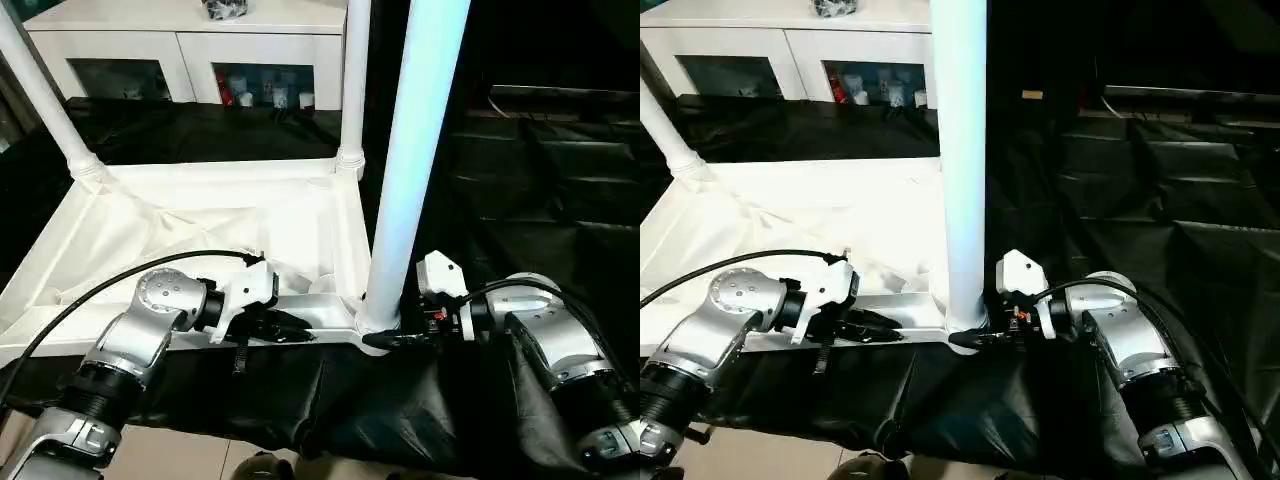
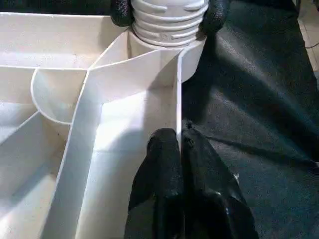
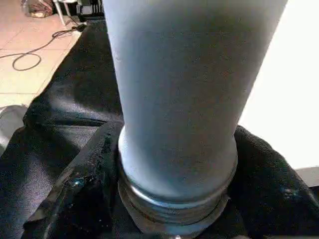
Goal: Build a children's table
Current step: Rotate leg to tighten
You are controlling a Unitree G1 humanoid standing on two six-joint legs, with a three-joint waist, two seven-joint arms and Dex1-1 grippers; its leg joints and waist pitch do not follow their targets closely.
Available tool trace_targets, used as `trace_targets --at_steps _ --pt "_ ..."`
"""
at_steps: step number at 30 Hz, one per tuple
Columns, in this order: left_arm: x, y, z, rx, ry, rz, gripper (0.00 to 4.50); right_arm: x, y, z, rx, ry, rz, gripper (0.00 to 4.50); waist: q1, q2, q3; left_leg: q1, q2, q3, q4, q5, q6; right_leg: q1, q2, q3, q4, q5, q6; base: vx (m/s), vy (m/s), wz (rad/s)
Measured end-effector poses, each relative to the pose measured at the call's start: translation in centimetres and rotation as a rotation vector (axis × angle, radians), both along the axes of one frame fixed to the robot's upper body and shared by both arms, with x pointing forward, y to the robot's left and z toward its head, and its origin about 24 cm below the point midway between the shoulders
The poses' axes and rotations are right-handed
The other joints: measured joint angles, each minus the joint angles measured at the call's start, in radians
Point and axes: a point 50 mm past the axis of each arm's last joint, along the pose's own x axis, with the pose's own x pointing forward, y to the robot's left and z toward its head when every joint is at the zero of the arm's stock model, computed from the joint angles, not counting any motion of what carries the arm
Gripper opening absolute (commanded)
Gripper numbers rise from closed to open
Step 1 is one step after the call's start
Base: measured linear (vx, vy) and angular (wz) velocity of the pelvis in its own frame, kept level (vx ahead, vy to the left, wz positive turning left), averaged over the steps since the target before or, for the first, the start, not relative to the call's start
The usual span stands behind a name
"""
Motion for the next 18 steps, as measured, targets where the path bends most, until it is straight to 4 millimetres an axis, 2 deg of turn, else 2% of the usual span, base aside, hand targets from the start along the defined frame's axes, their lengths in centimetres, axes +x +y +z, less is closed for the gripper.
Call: trace_targets --at_steps 4,6,9,11,16,18 --pt "0.3 -0.2 -0.1 -0.008 -0.025 0.054 0.00 0.5 0.2 -0.4 0.031 -0.013 -0.091 2.75 -0.008 -0.002 0.000 0.000 0.000 0.000 0.000 0.000 0.000 0.000 0.000 0.000 0.001 0.000 0.000 0.000 0.000 0.00" --pt "0.8 -0.6 -0.4 -0.017 -0.044 0.117 0.00 1.1 0.2 -0.8 0.053 -0.024 -0.195 2.75 -0.011 -0.003 0.000 0.001 0.000 0.000 0.000 0.000 0.000 0.000 0.000 0.000 0.000 0.000 0.000 0.000 0.000 0.00" --pt "2.7 -2.5 -0.4 -0.032 -0.115 0.306 0.00 3.6 1.2 -1.5 0.124 -0.065 -0.569 2.75 -0.035 -0.003 0.001 0.001 0.000 0.000 0.001 0.000 0.000 -0.001 0.000 0.001 0.000 0.000 0.000 0.000 0.000 0.00" --pt "3.1 -3.8 -0.4 -0.043 -0.137 0.363 0.00 4.4 1.5 -1.5 0.140 -0.089 -0.714 2.75 -0.046 -0.003 0.001 0.001 -0.001 0.000 0.001 0.000 0.000 -0.001 0.000 0.001 -0.002 0.000 0.000 0.000 0.000 0.00" --pt "3.8 -5.5 -0.5 -0.041 -0.178 0.463 0.00 5.2 2.9 -1.8 0.163 -0.112 -0.940 2.75 -0.043 -0.001 -0.001 0.001 0.000 0.000 -0.001 0.000 0.000 -0.001 0.000 0.000 0.000 0.000 0.002 0.000 0.000 0.00" --pt "3.8 -5.7 -0.5 -0.042 -0.181 0.471 0.00 5.3 3.0 -1.8 0.169 -0.116 -0.968 2.75 -0.042 0.002 -0.003 0.001 0.000 0.000 -0.001 0.001 0.002 -0.001 0.000 0.000 -0.002 -0.001 0.003 0.000 0.000 0.00"
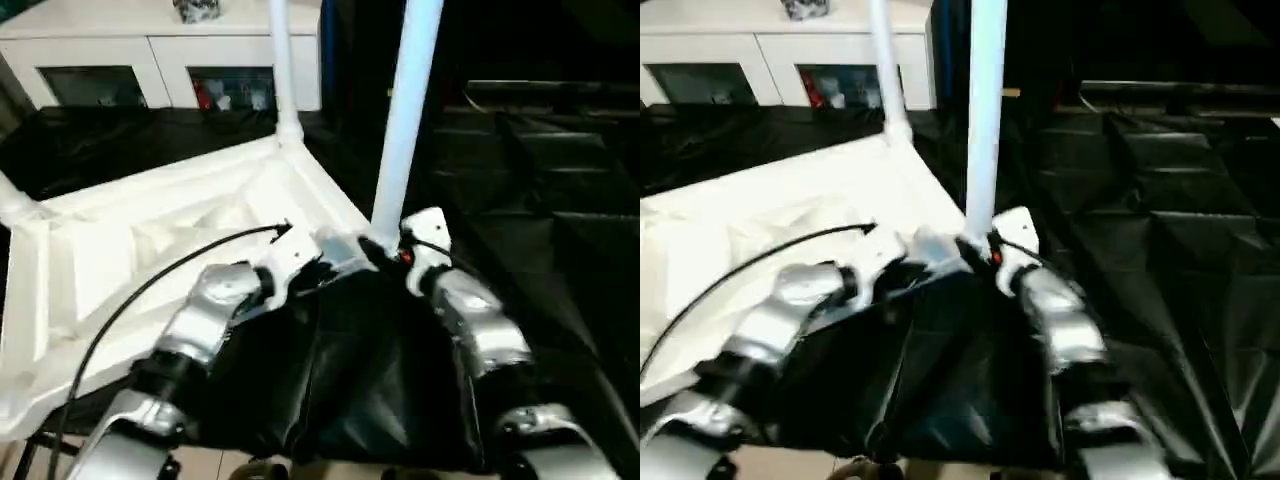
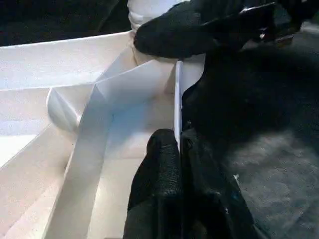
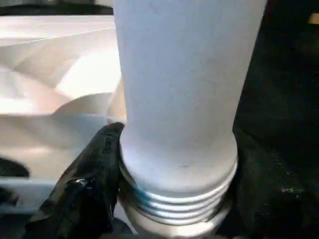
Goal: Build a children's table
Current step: Rotate leg to tighten
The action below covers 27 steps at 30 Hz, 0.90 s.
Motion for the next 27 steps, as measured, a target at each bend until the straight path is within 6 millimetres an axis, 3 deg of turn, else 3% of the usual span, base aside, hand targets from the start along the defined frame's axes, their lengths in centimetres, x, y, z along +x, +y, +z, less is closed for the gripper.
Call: trace_targets --at_steps 2,4,7,12,27 --pt "0.0 -0.2 0.0 0.005 -0.003 -0.001 0.00 0.0 0.1 0.0 -0.005 -0.009 -0.010 3.45 0.001 0.000 0.000 0.000 0.000 0.000 0.000 0.001 0.002 0.000 0.000 0.000 -0.001 0.000 0.000 0.000 0.000 0.00" --pt "-0.1 -0.3 -0.1 0.012 -0.007 -0.010 0.00 0.0 0.3 -0.1 -0.005 -0.021 -0.014 3.48 0.001 0.000 0.000 0.000 0.000 0.000 0.000 0.000 0.002 0.000 0.000 0.000 -0.001 0.000 0.000 0.000 0.000 0.00" --pt "-0.2 -0.1 0.0 0.015 -0.008 -0.025 0.00 -0.1 0.4 -0.1 -0.008 -0.029 0.007 3.87 -0.002 0.000 0.000 0.000 0.000 0.000 0.000 -0.001 -0.001 0.000 0.000 0.000 -0.001 0.000 0.000 0.000 0.000 0.00" --pt "-0.8 0.6 0.1 0.025 0.003 -0.107 0.00 -0.3 0.4 0.2 -0.064 -0.061 0.114 3.87 0.004 0.000 0.000 0.000 0.000 0.000 0.000 -0.001 -0.001 0.000 0.000 0.000 0.000 0.000 0.000 0.000 0.000 0.00" --pt "-3.0 4.5 -0.1 0.021 0.117 -0.349 0.00 -4.1 -2.3 1.0 -0.136 0.041 0.771 3.87 0.025 -0.001 -0.001 0.000 0.001 0.000 0.001 -0.001 -0.001 0.001 0.000 0.000 0.003 0.000 0.000 0.000 0.000 0.00"
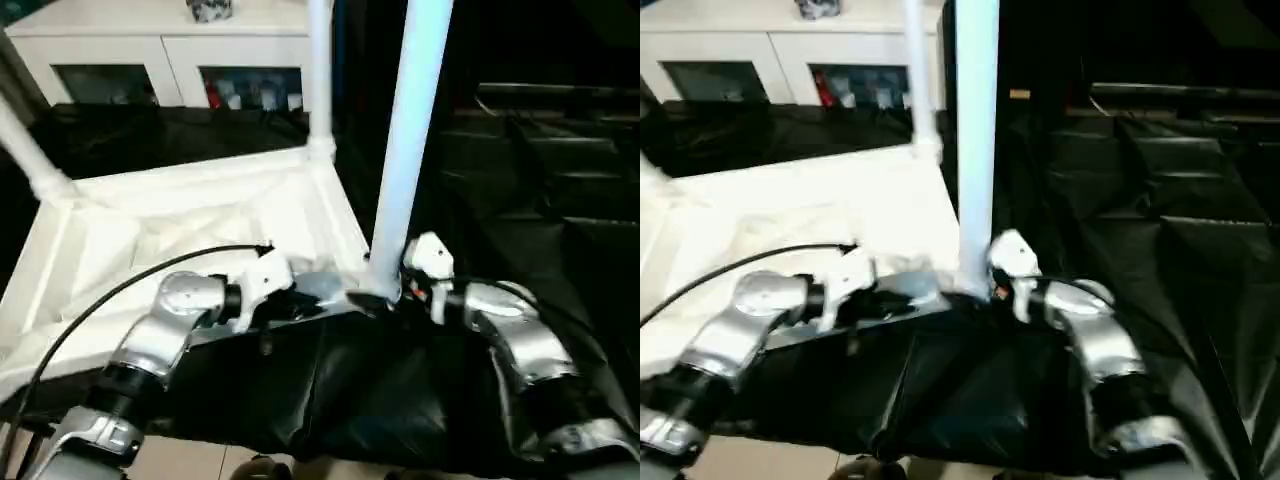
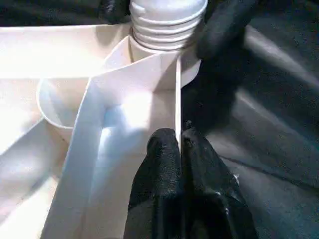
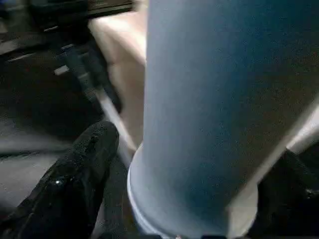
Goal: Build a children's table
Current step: Rotate leg to tighten
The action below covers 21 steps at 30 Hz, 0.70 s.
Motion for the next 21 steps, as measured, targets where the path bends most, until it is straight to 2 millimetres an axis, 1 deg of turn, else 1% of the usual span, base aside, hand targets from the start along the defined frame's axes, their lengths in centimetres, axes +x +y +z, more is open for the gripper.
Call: trace_targets --at_steps 2,4,5,8,13,14,16,21 --pt "-0.16 0.34 0.08 0.007 0.011 -0.030 0.00 -0.32 -0.17 0.17 -0.011 0.022 0.058 3.87 0.008 0.000 0.000 0.000 0.000 0.000 0.000 0.000 0.000 0.000 0.000 0.000 0.000 0.000 0.000 0.000 0.000 0.00" --pt "-0.27 0.46 0.09 0.010 0.019 -0.048 0.00 -0.52 -0.15 0.20 -0.016 0.038 0.093 3.87 0.012 -0.002 -0.001 0.000 0.000 0.000 0.000 0.000 0.000 0.000 0.000 0.000 0.000 0.000 0.000 0.000 0.000 0.00" --pt "-0.32 0.52 0.10 0.010 0.024 -0.056 0.00 -0.59 -0.16 0.22 -0.020 0.044 0.105 3.62 0.012 -0.002 -0.001 0.000 0.000 0.000 0.000 0.000 0.000 0.000 0.000 0.000 0.000 0.000 0.000 0.000 0.000 0.00" --pt "-0.50 0.73 0.12 0.014 0.040 -0.083 0.00 -0.80 -0.21 0.40 -0.036 0.061 0.143 3.49 0.013 -0.003 -0.001 -0.001 0.000 0.000 0.000 0.000 0.000 0.000 0.000 0.000 0.000 0.000 0.000 0.000 0.000 0.00" --pt "-0.72 0.90 0.13 0.018 0.050 -0.105 0.00 -0.96 -0.29 0.46 -0.041 0.081 0.172 2.97 0.015 -0.005 0.000 -0.001 0.000 0.000 0.000 0.000 0.000 0.000 0.000 0.000 0.000 0.000 0.000 0.000 0.000 0.00" --pt "-0.73 0.90 0.14 0.018 0.050 -0.106 0.00 -0.96 -0.29 0.46 -0.041 0.083 0.172 2.97 0.015 -0.005 0.000 -0.001 0.000 0.000 0.000 0.000 0.000 0.000 0.000 0.000 0.000 0.000 0.000 0.000 0.000 0.00" --pt "-0.73 0.91 0.15 0.018 0.050 -0.106 0.00 -0.96 -0.28 0.46 -0.041 0.084 0.172 2.77 0.015 -0.006 0.000 -0.001 0.000 0.000 0.000 0.000 0.000 0.000 0.000 0.000 0.000 0.000 0.000 0.000 0.000 0.00" --pt "-0.84 0.92 0.16 0.016 0.049 -0.107 0.00 -1.00 -0.18 0.49 -0.040 0.085 0.173 2.71 0.014 -0.006 0.000 -0.001 0.000 0.000 0.000 0.000 0.000 0.000 0.000 0.000 0.000 0.000 0.000 0.000 0.000 0.00"
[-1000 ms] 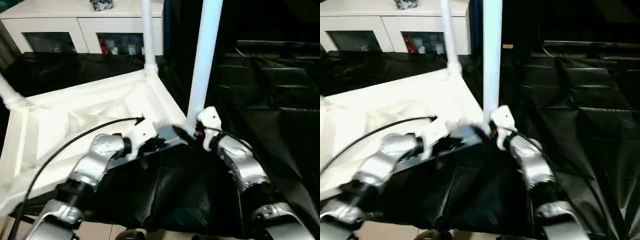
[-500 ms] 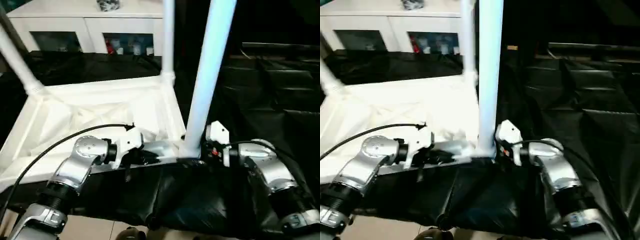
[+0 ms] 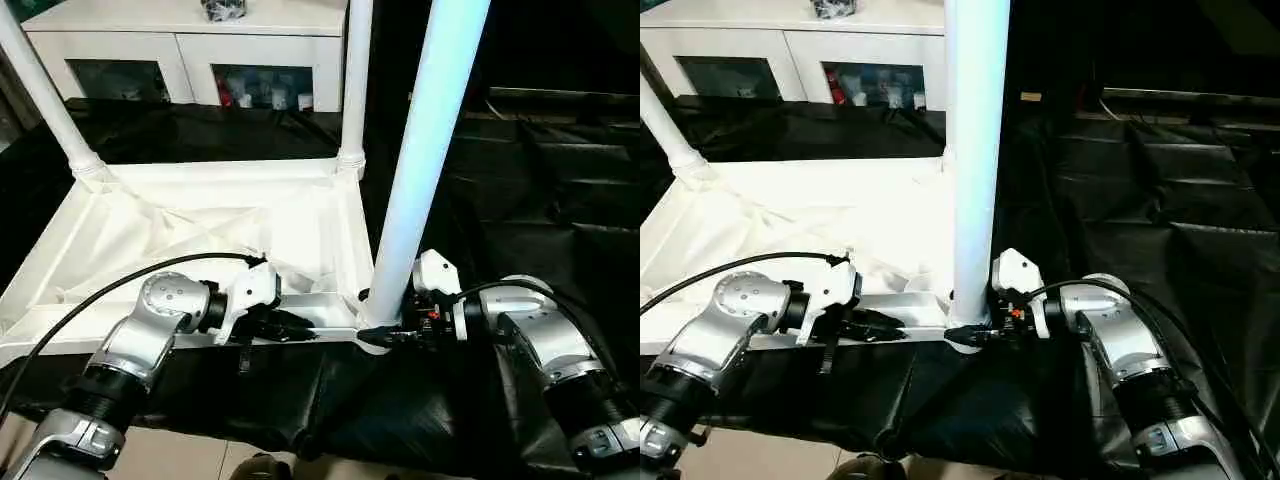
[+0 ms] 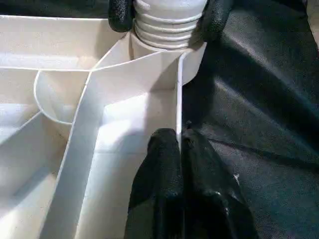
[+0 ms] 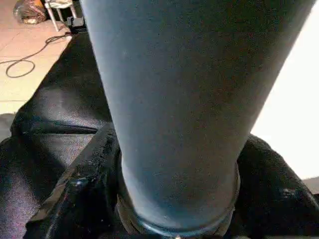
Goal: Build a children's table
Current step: Rotate leg to tighten
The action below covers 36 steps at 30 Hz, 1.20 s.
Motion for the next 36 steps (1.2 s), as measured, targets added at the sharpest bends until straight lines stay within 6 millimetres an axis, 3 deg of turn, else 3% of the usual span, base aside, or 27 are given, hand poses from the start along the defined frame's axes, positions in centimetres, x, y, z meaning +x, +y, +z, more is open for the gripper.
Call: trace_targets --at_steps 4,7,10,17,19,21,26,36 --pt "0.3 -0.1 -0.1 0.000 -0.019 0.057 0.00 0.7 0.5 -0.3 0.017 -0.020 -0.101 2.70 -0.006 -0.001 0.000 0.001 0.000 0.000 0.000 0.000 0.000 0.000 0.000 0.000 0.000 0.000 0.000 0.000 0.000 0.00" --pt "1.5 -0.9 -0.2 0.002 -0.076 0.170 0.00 2.4 0.8 -0.7 0.030 -0.052 -0.308 2.69 -0.021 -0.003 0.000 0.002 0.000 0.000 0.000 0.000 -0.001 0.000 0.000 0.000 0.000 0.000 0.000 0.000 0.000 0.00" --pt "2.9 -3.0 -0.4 -0.016 -0.123 0.310 0.00 4.5 1.3 -1.0 0.042 -0.078 -0.585 2.69 -0.036 -0.002 0.000 0.002 -0.001 0.000 0.000 0.000 -0.001 0.001 0.000 0.002 -0.002 0.000 0.000 0.000 0.000 0.00" --pt "4.2 -6.0 -0.5 -0.021 -0.161 0.459 0.00 6.2 2.5 -1.1 0.045 -0.119 -0.932 2.69 -0.035 0.004 -0.004 0.003 -0.002 0.000 0.000 0.000 -0.001 0.002 0.000 0.002 -0.002 0.001 0.000 0.000 0.000 0.00" --pt "4.2 -6.2 -0.5 -0.023 -0.163 0.466 0.00 6.2 2.7 -1.1 0.045 -0.141 -0.956 2.69 -0.034 0.007 -0.005 0.002 -0.002 0.000 0.000 0.000 0.000 0.002 0.000 0.002 -0.002 0.001 0.000 0.000 0.000 0.00" --pt "4.2 -6.2 -0.5 -0.022 -0.166 0.465 0.00 6.2 2.8 -1.3 0.060 -0.143 -0.968 3.25 -0.034 0.009 -0.007 0.002 -0.002 0.000 0.000 0.000 0.000 0.001 0.000 0.002 -0.002 0.001 0.000 0.000 0.000 0.00" --pt "4.2 -6.1 -0.4 -0.014 -0.186 0.446 0.00 6.2 3.0 -1.3 0.067 -0.152 -0.964 3.66 -0.035 0.009 -0.006 0.001 -0.002 0.000 -0.001 0.000 0.000 0.001 0.000 0.001 -0.002 0.001 0.000 0.000 0.000 0.00" --pt "3.2 -3.4 -0.3 -0.007 -0.155 0.296 0.00 4.9 2.5 -1.2 0.013 -0.230 -0.626 3.66 -0.037 0.008 -0.006 0.001 -0.001 0.000 -0.003 0.000 0.000 0.000 0.000 0.000 -0.002 0.000 0.001 0.000 0.000 0.00"
